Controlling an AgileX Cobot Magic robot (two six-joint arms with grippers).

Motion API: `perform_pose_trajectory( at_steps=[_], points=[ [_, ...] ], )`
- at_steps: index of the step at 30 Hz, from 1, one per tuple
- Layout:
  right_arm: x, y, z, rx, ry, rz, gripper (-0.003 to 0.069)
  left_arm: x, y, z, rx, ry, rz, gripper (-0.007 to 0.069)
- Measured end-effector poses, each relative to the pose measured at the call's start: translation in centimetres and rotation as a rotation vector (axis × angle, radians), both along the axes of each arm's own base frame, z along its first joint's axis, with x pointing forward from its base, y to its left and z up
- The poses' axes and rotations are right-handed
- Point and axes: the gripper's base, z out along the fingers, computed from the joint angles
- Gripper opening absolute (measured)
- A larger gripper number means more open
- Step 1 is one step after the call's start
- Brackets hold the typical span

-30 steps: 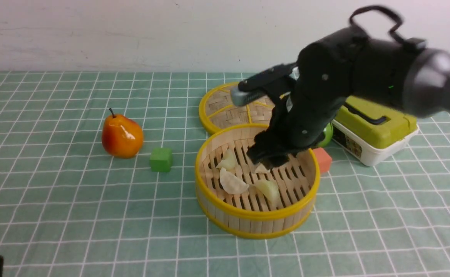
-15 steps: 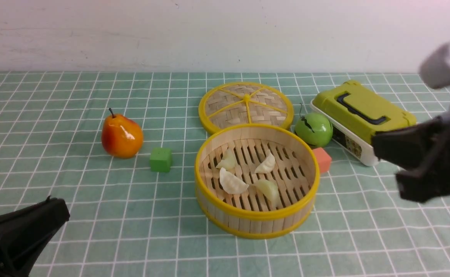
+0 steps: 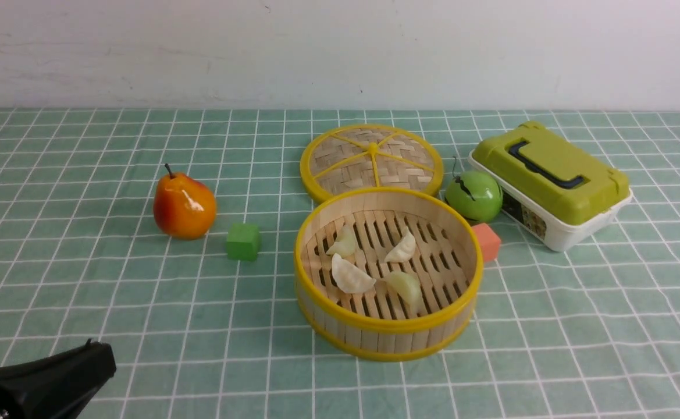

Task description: Put the dumplings into the steamer on the table with the blue tablecloth.

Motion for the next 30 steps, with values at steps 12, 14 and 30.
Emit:
perform_pose_trajectory(
  at_steps=[12, 14, 30],
  points=[
    [0.0, 0.0, -0.5, -0.008, -0.001, -0.003, -0.0013, 0.0, 0.0, -0.1, 0.005, 0.009, -0.002, 0.0014],
    [0.2, -0.2, -1.8, -0.027, -0.034, -0.023, -0.0013, 0.0, 0.0, -0.1, 0.006, 0.009, -0.002, 0.0017],
    [-2.6, -5.7, -17.5, 0.077, -0.116, -0.589, -0.0022, 0.0, 0.0, -0.1, 0.006, 0.01, -0.003, 0.0031]
  ],
)
